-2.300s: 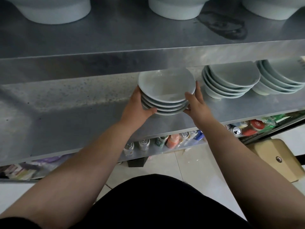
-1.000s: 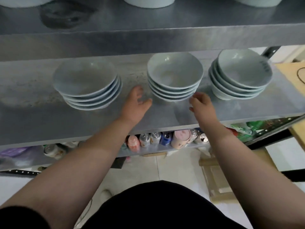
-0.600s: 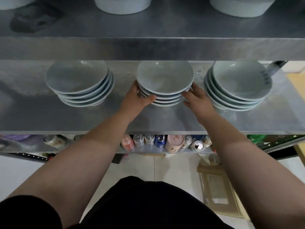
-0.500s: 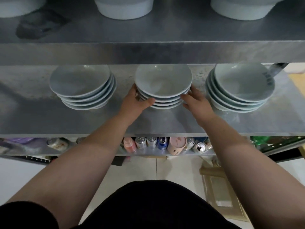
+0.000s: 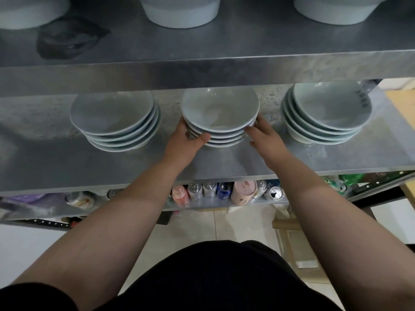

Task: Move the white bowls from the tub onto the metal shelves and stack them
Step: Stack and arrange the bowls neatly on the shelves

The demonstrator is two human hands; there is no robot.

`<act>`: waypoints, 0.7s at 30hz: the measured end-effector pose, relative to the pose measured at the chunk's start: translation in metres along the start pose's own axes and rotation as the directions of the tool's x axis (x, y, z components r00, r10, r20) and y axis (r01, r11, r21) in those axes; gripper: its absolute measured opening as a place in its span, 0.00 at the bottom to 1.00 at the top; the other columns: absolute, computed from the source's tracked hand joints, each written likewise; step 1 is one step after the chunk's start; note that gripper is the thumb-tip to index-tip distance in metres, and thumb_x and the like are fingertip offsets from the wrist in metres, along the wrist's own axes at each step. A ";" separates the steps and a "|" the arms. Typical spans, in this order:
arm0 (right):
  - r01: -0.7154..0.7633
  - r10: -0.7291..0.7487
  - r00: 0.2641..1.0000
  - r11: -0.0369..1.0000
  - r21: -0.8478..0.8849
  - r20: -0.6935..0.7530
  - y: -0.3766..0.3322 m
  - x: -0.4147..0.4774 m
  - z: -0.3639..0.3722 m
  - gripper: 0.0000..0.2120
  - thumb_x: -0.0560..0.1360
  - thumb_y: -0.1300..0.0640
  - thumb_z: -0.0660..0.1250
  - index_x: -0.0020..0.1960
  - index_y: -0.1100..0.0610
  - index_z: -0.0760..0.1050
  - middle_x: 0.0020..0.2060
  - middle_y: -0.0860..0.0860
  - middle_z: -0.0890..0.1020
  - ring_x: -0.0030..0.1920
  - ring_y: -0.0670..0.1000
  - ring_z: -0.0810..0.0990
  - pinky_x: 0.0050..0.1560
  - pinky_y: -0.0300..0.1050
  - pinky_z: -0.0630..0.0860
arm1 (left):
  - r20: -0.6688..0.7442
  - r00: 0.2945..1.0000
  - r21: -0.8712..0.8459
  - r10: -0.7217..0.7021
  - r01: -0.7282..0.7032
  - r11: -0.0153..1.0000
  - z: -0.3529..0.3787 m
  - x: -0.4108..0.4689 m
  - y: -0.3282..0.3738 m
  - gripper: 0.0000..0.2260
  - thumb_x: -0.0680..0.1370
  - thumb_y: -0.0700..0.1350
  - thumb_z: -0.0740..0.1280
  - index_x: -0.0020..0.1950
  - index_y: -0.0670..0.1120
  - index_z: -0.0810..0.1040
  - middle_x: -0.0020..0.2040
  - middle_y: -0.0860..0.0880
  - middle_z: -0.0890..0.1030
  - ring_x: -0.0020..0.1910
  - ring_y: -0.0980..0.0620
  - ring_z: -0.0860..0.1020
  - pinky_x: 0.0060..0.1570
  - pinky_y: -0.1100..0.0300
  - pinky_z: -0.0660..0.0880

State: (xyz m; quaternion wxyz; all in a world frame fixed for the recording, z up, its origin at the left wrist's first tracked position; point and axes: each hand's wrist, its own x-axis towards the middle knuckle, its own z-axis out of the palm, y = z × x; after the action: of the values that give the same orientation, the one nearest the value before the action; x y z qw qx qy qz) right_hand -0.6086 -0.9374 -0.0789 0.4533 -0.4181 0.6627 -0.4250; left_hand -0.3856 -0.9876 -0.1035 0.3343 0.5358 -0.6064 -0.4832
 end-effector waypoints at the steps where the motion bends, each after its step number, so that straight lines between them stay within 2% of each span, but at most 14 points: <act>1: 0.014 -0.014 1.000 1.000 -0.010 0.004 0.002 -0.002 -0.001 0.23 0.72 0.40 0.67 0.65 0.27 0.67 0.65 0.35 0.75 0.65 0.44 0.73 0.68 0.56 0.70 | -0.022 1.000 -0.003 0.010 -0.010 1.000 0.006 -0.006 0.001 0.32 0.72 0.57 0.73 0.73 0.59 0.65 0.67 0.61 0.75 0.66 0.58 0.74 0.66 0.56 0.70; 5: 0.059 -0.058 0.998 0.997 -0.057 0.017 0.017 -0.018 -0.004 0.31 0.71 0.42 0.68 0.73 0.38 0.65 0.69 0.40 0.73 0.67 0.42 0.72 0.68 0.48 0.69 | -0.187 0.981 -0.041 0.044 -0.052 0.998 0.046 -0.039 0.003 0.25 0.77 0.50 0.68 0.72 0.59 0.64 0.68 0.58 0.73 0.64 0.61 0.73 0.61 0.65 0.70; 7: 0.085 -0.082 0.996 0.993 -0.083 0.035 0.031 -0.028 -0.014 0.29 0.73 0.48 0.68 0.73 0.42 0.66 0.69 0.43 0.73 0.67 0.42 0.72 0.67 0.44 0.69 | -0.240 0.971 -0.125 0.010 -0.041 0.991 0.074 -0.059 -0.002 0.22 0.77 0.45 0.68 0.68 0.54 0.66 0.62 0.52 0.76 0.56 0.60 0.78 0.54 0.65 0.74; 9: 0.060 -0.060 0.998 0.993 -0.099 0.002 0.046 -0.037 -0.036 0.25 0.76 0.53 0.68 0.72 0.48 0.69 0.67 0.44 0.76 0.65 0.42 0.74 0.64 0.40 0.69 | -0.203 0.979 -0.111 -0.001 -0.022 0.994 0.105 -0.075 -0.005 0.16 0.74 0.43 0.67 0.61 0.49 0.68 0.53 0.47 0.79 0.47 0.55 0.80 0.48 0.61 0.75; 10: 0.030 -0.033 0.999 0.995 -0.091 -0.037 0.054 -0.040 -0.051 0.23 0.76 0.55 0.67 0.71 0.49 0.71 0.65 0.44 0.77 0.63 0.42 0.75 0.63 0.40 0.70 | -0.142 0.990 -0.100 -0.001 -0.013 0.995 0.120 -0.078 -0.004 0.14 0.74 0.43 0.67 0.58 0.49 0.68 0.51 0.45 0.79 0.46 0.54 0.80 0.48 0.62 0.75; 12: -0.029 0.019 0.989 0.997 -0.068 -0.146 0.071 -0.041 -0.088 0.17 0.74 0.54 0.68 0.62 0.48 0.77 0.58 0.44 0.81 0.59 0.44 0.79 0.64 0.47 0.74 | -0.019 1.000 -0.107 -0.005 0.003 0.994 0.145 -0.076 0.009 0.12 0.76 0.40 0.67 0.57 0.49 0.69 0.52 0.46 0.80 0.49 0.53 0.80 0.47 0.68 0.74; 13: -0.059 0.048 0.979 0.997 -0.051 -0.201 0.079 -0.040 -0.109 0.14 0.71 0.51 0.68 0.56 0.46 0.79 0.54 0.43 0.83 0.56 0.46 0.80 0.63 0.52 0.75 | 0.011 1.000 -0.119 -0.001 0.002 0.993 0.158 -0.070 0.016 0.12 0.76 0.40 0.66 0.57 0.49 0.70 0.54 0.46 0.79 0.51 0.53 0.79 0.49 0.67 0.74; 16: -0.124 0.123 0.946 0.992 0.014 -0.300 0.098 -0.031 -0.171 0.10 0.67 0.49 0.67 0.46 0.51 0.79 0.42 0.47 0.83 0.48 0.51 0.82 0.57 0.63 0.77 | 0.024 0.999 -0.112 0.022 -0.020 0.993 0.194 -0.046 0.042 0.17 0.76 0.43 0.66 0.64 0.49 0.70 0.63 0.50 0.76 0.61 0.55 0.76 0.62 0.57 0.73; 18: -0.110 0.116 0.935 0.993 0.038 -0.335 0.095 -0.026 -0.205 0.09 0.70 0.53 0.66 0.47 0.56 0.76 0.41 0.49 0.80 0.45 0.51 0.79 0.58 0.62 0.76 | 0.049 0.998 -0.088 0.043 -0.038 0.995 0.216 -0.030 0.060 0.23 0.77 0.44 0.67 0.72 0.47 0.67 0.70 0.50 0.72 0.67 0.54 0.72 0.67 0.56 0.69; 20: -0.062 0.102 0.940 0.990 0.130 -0.325 0.089 -0.013 -0.233 0.11 0.74 0.55 0.66 0.56 0.54 0.74 0.49 0.48 0.79 0.51 0.50 0.79 0.58 0.55 0.78 | 0.089 0.996 -0.054 0.028 -0.024 0.998 0.232 -0.017 0.076 0.30 0.77 0.51 0.68 0.76 0.50 0.61 0.75 0.50 0.67 0.72 0.53 0.67 0.70 0.54 0.66; 21: -0.043 0.097 0.952 0.981 0.187 -0.290 0.083 -0.005 -0.244 0.16 0.75 0.55 0.66 0.62 0.53 0.71 0.54 0.49 0.78 0.55 0.50 0.79 0.59 0.52 0.78 | 0.105 0.994 -0.041 0.014 -0.010 0.999 0.238 -0.011 0.083 0.32 0.76 0.55 0.69 0.77 0.54 0.60 0.75 0.52 0.66 0.73 0.54 0.66 0.71 0.53 0.64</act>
State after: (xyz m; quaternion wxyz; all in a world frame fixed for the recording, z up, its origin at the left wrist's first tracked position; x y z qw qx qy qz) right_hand -0.8544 -0.8638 -0.1009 0.3987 -0.2832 0.6970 -0.5244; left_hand -0.6303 -0.9255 -0.0975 0.3155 0.4988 -0.6165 -0.5211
